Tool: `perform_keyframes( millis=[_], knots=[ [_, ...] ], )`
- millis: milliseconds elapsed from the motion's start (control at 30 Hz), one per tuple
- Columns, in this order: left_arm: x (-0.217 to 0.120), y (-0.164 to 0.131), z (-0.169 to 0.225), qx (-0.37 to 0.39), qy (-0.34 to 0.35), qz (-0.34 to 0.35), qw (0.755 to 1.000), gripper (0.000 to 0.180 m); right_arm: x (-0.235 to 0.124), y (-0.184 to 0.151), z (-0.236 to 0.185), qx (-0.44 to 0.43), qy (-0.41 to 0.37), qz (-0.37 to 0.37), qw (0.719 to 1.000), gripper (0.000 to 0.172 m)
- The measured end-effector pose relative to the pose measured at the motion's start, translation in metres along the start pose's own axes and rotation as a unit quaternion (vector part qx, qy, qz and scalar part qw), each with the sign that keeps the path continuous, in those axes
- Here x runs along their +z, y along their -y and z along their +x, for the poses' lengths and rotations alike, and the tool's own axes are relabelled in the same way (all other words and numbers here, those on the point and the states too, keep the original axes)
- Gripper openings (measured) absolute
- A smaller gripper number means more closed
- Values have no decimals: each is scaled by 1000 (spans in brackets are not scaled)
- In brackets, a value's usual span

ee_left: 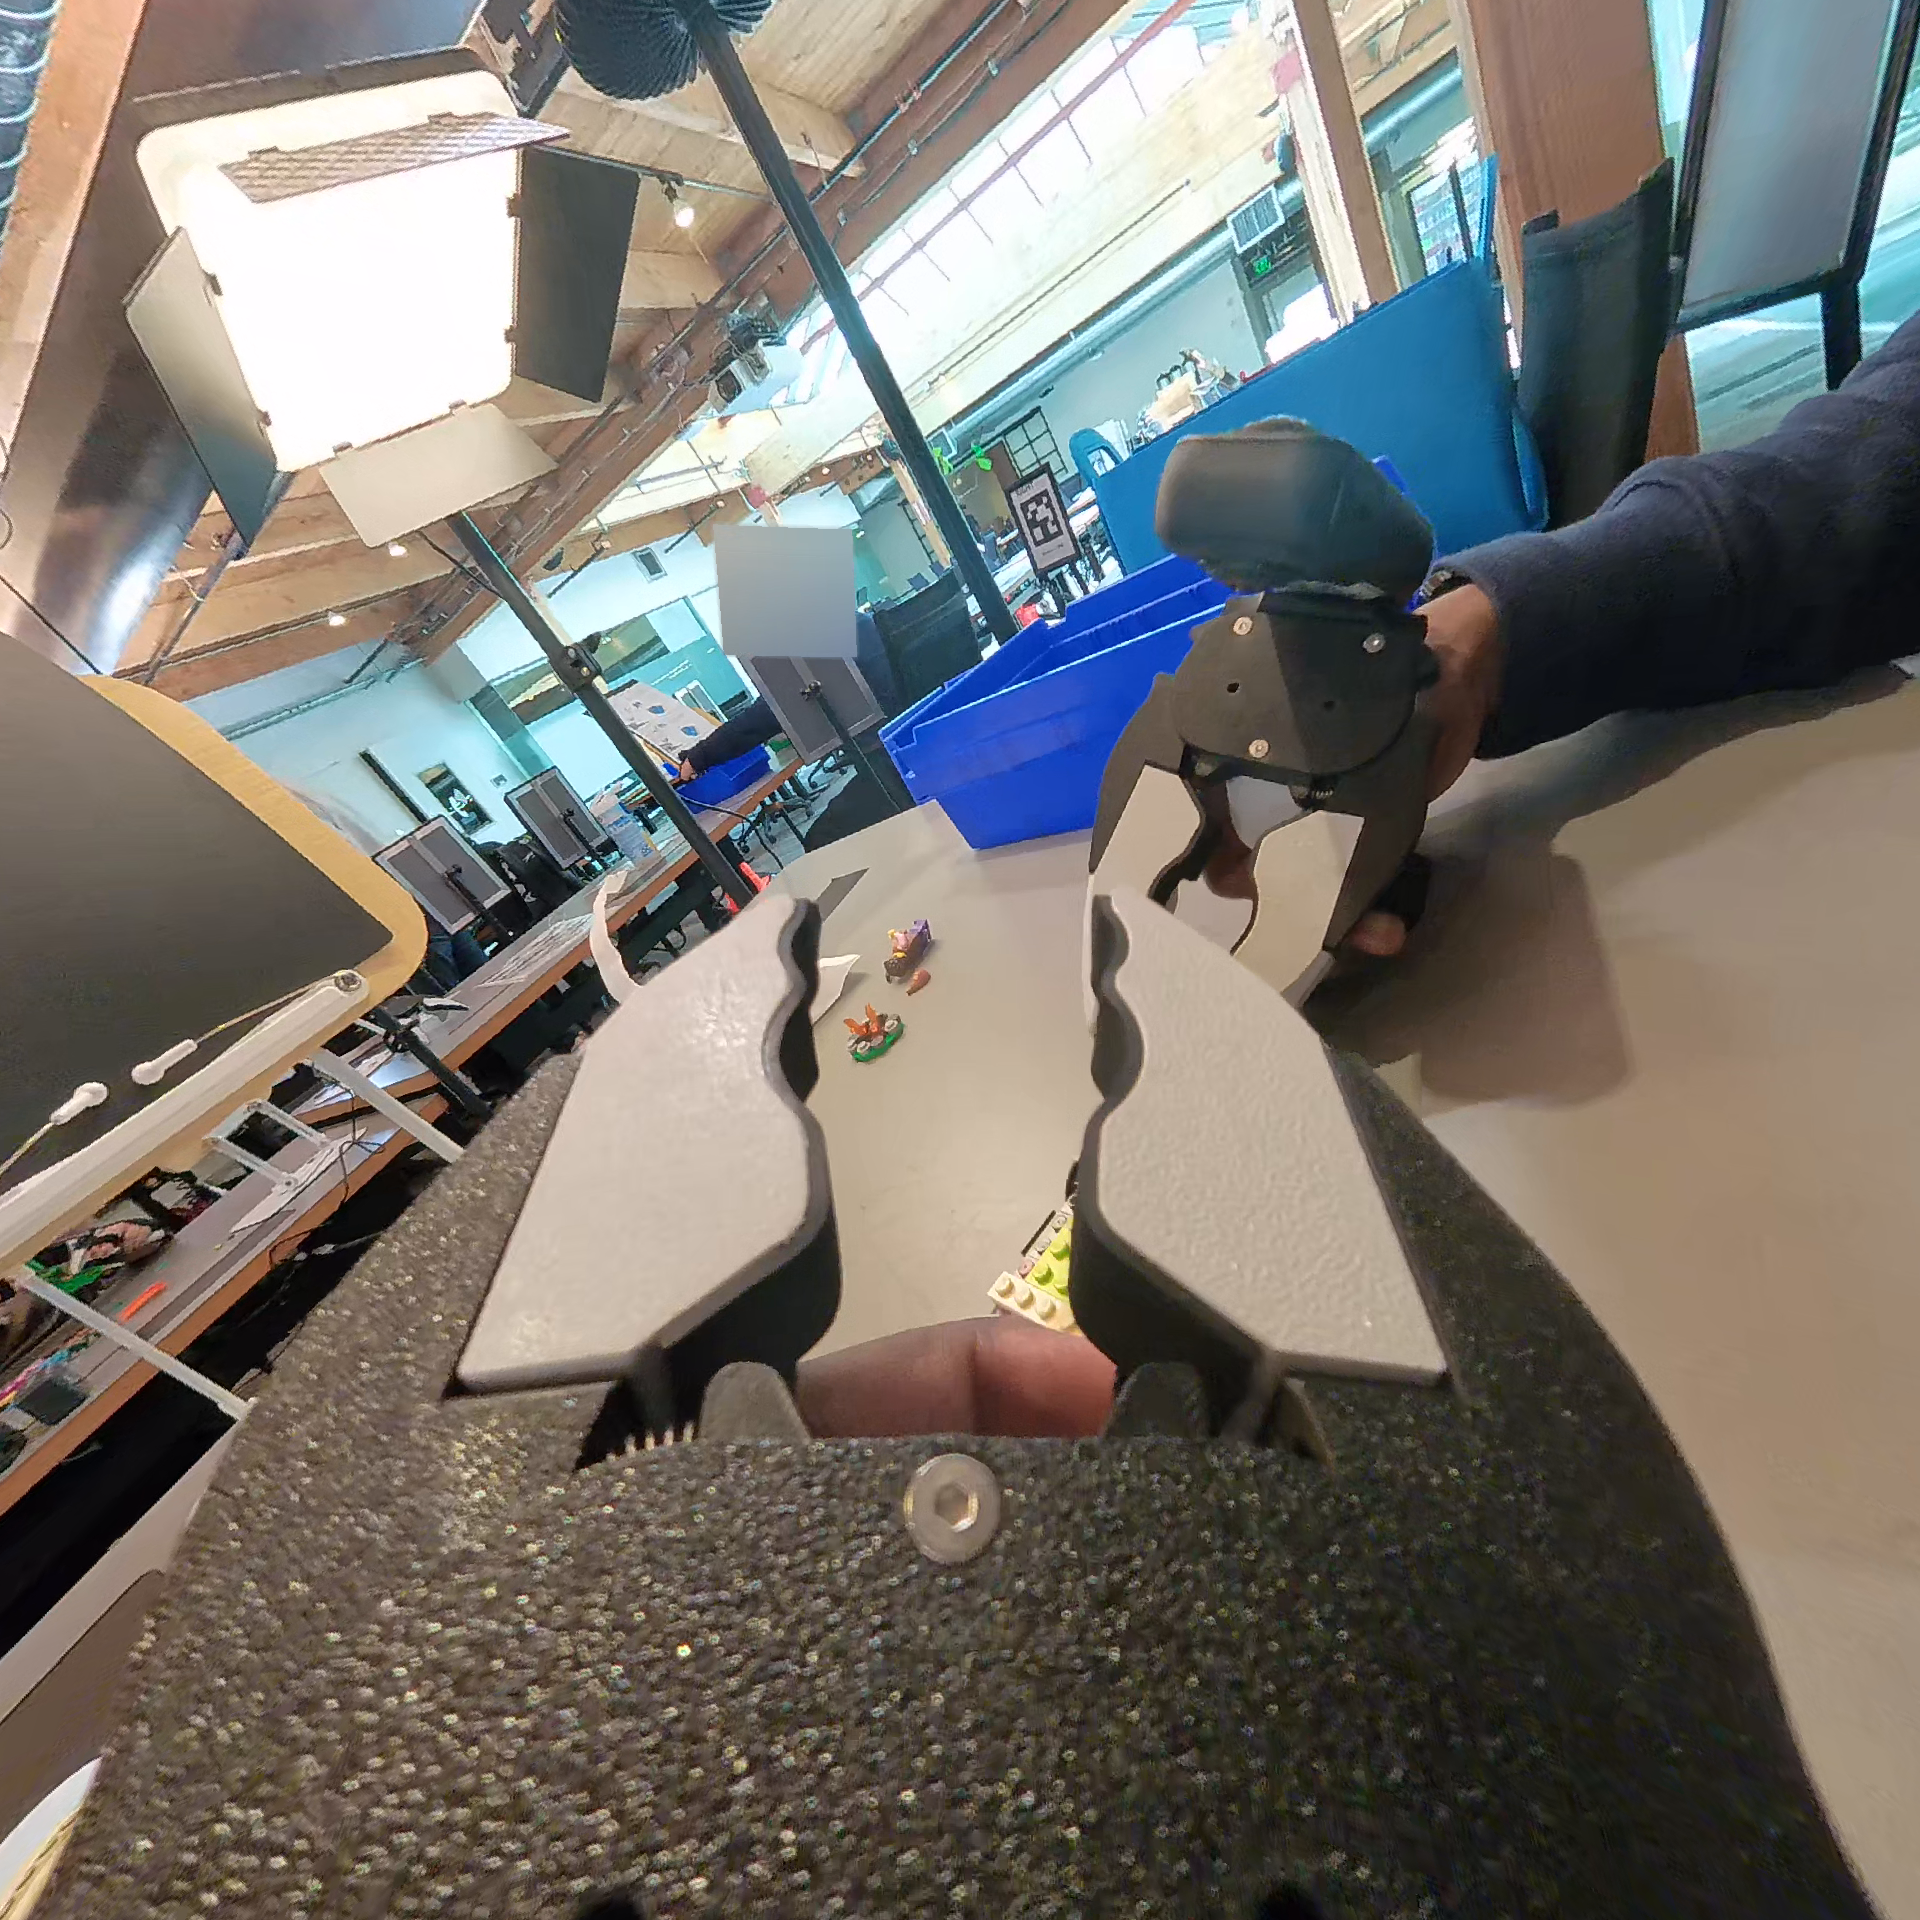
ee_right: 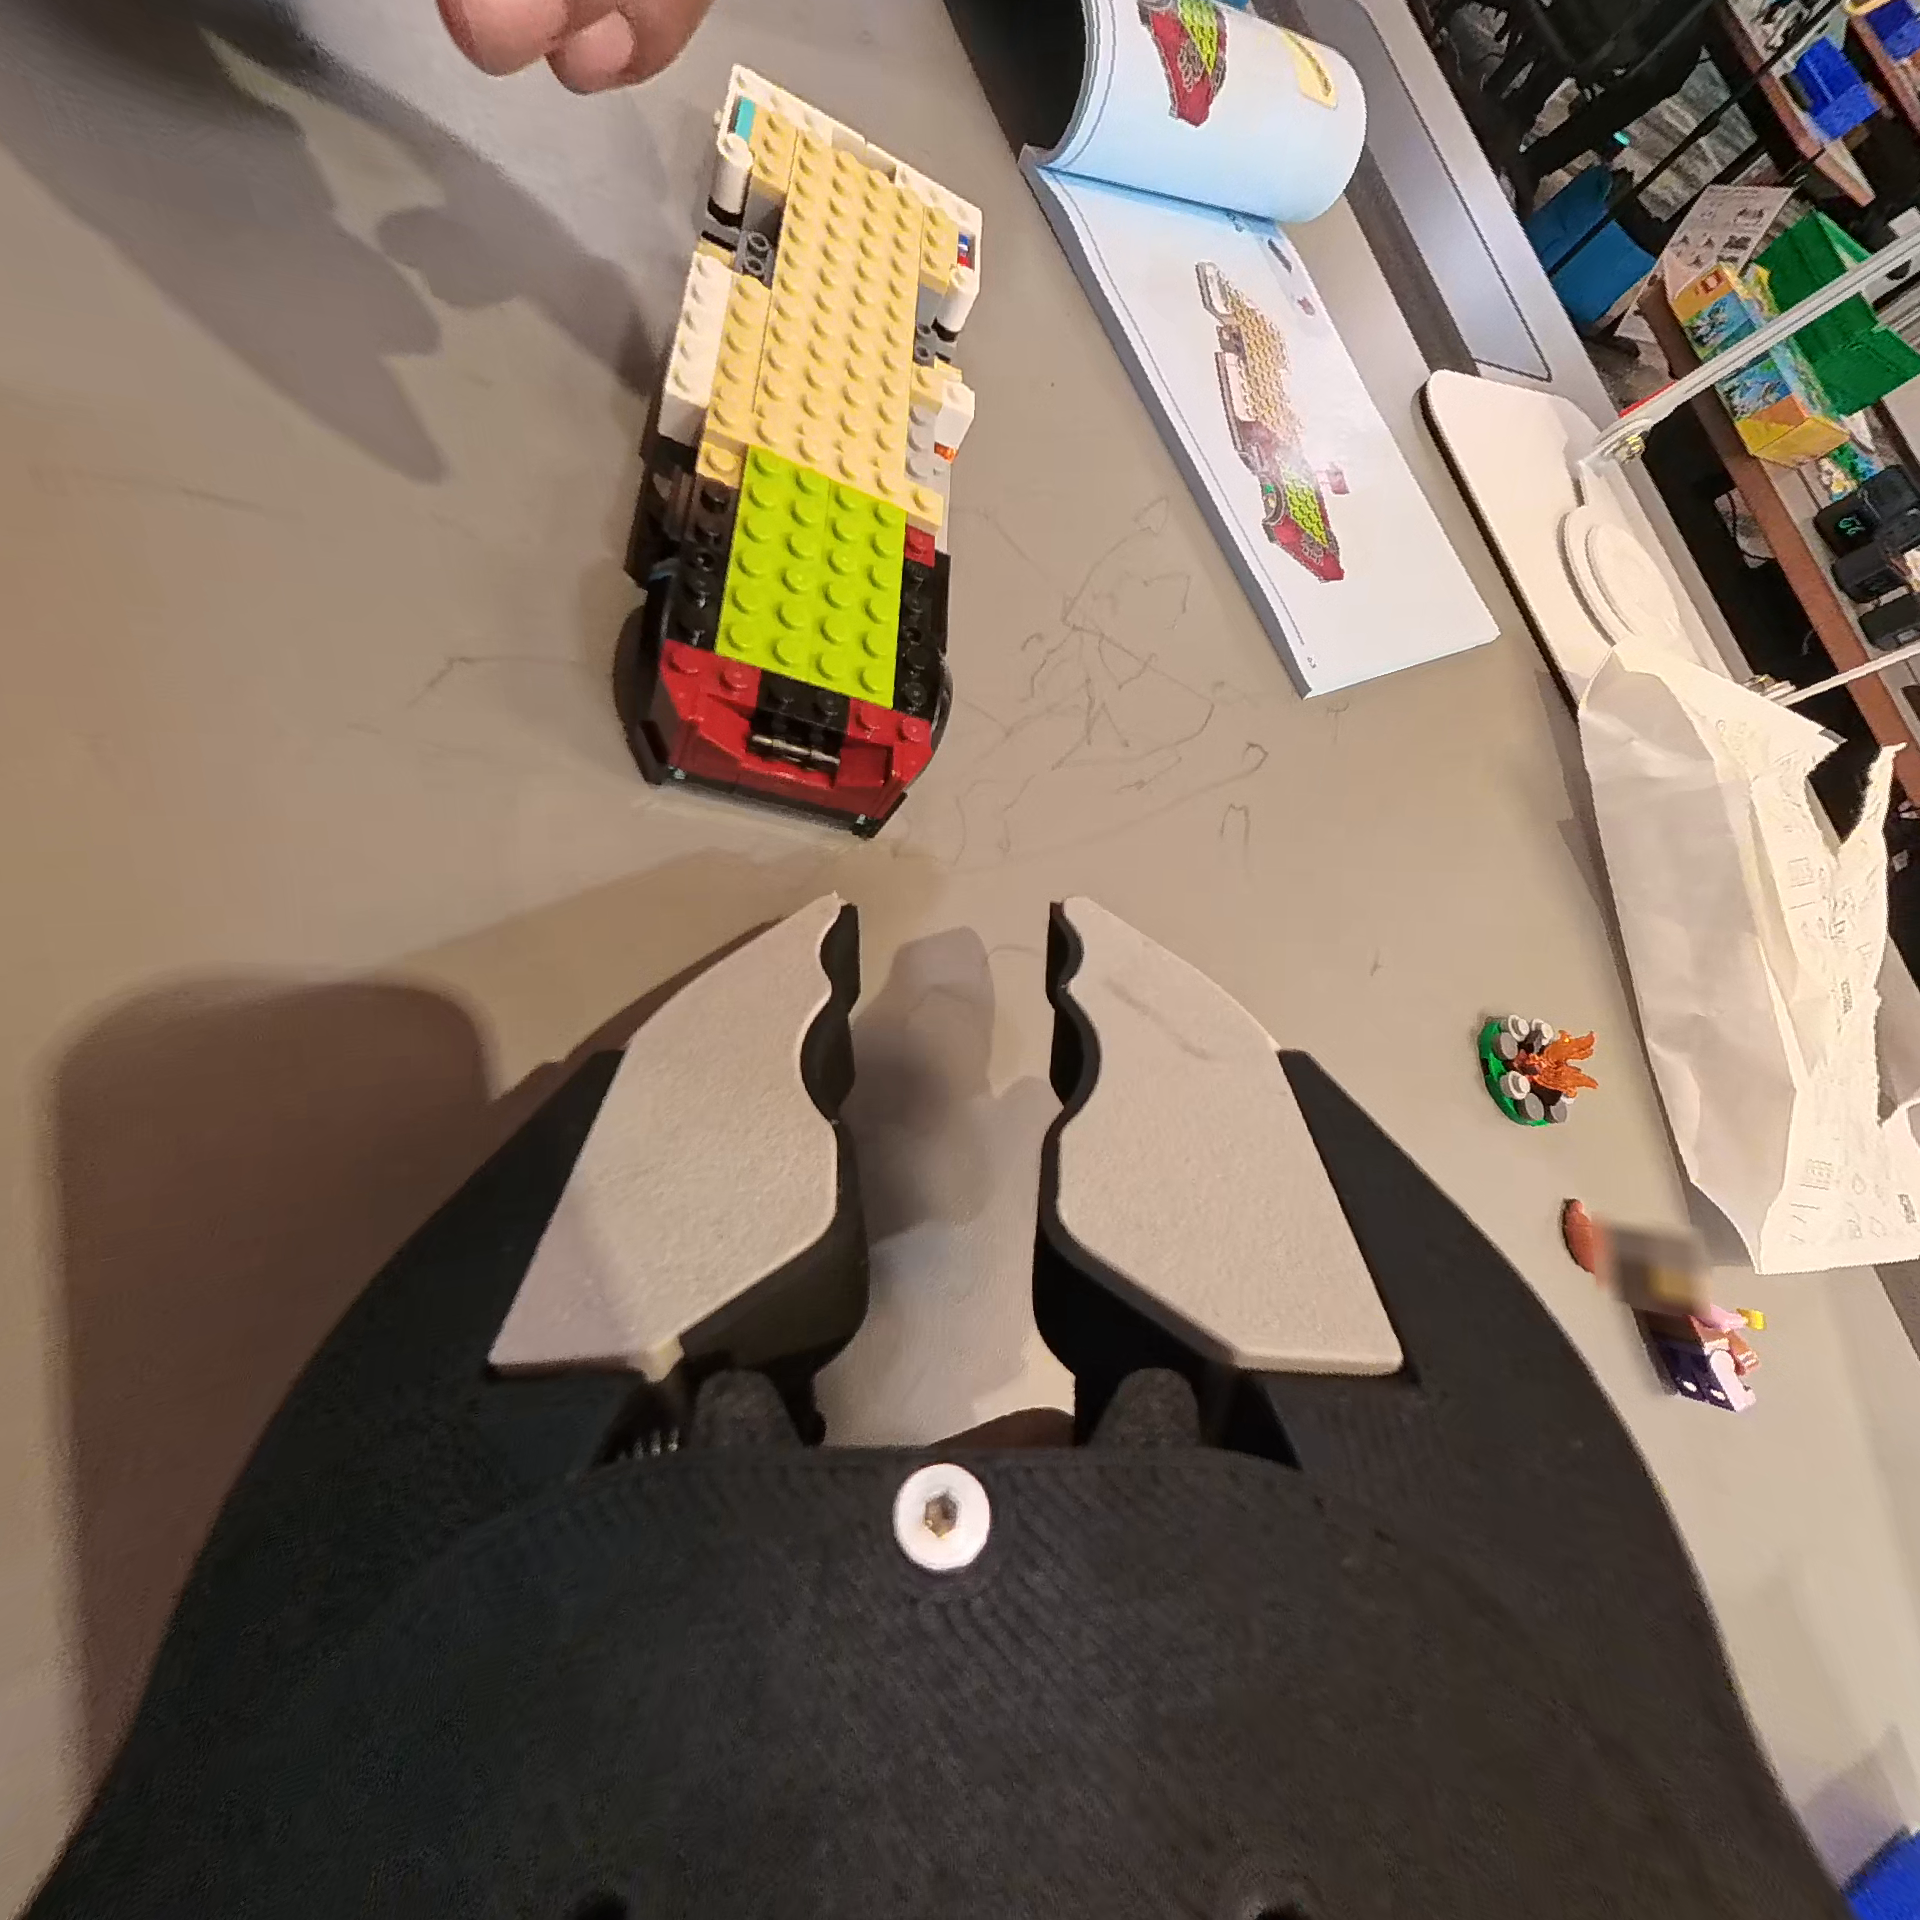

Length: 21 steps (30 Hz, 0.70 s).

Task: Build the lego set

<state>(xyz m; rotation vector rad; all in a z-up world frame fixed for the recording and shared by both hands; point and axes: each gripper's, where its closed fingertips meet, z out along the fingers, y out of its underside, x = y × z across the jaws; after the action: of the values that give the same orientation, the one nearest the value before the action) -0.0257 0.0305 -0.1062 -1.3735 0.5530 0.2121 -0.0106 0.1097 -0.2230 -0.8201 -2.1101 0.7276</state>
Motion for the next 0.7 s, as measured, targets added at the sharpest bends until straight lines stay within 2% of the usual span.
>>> perform_keyframes(
  millis=[167,333,533,700],
  knots=[
    [2,-4,5,4,-10,-9,1000,51,-19,4,-11,20,1,-18,1000,37],
    [3,-8,9,-7,-19,-13,1000,51,-67,8,-21,39,0,-46,998,37],
    [3,2,6,-19,-13,8,1000,51,-134,2,11,79,-35,-67,994,36],
    [3,4,6,-15,-10,9,1000,51,-163,-10,40,99,-67,-84,989,36]
  ],
)
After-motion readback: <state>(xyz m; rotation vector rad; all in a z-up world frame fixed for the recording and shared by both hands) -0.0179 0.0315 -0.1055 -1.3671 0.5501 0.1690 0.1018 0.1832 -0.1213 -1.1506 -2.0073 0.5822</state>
